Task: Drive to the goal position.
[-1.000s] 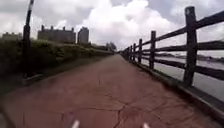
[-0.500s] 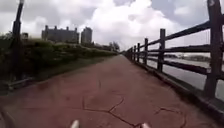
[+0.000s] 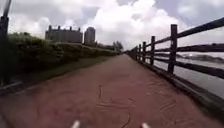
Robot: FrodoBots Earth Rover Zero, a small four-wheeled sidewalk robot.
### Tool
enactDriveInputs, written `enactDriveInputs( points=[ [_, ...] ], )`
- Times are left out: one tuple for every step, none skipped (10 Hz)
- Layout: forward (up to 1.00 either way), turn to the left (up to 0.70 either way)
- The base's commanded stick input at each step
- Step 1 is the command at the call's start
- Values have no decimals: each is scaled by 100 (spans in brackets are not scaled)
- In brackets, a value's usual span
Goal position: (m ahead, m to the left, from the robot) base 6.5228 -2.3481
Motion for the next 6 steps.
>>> enactDriveInputs(
  points=[
    [85, -23],
    [85, -23],
    [85, -23],
    [85, -23],
    [85, -23],
    [85, 11]
  ],
)
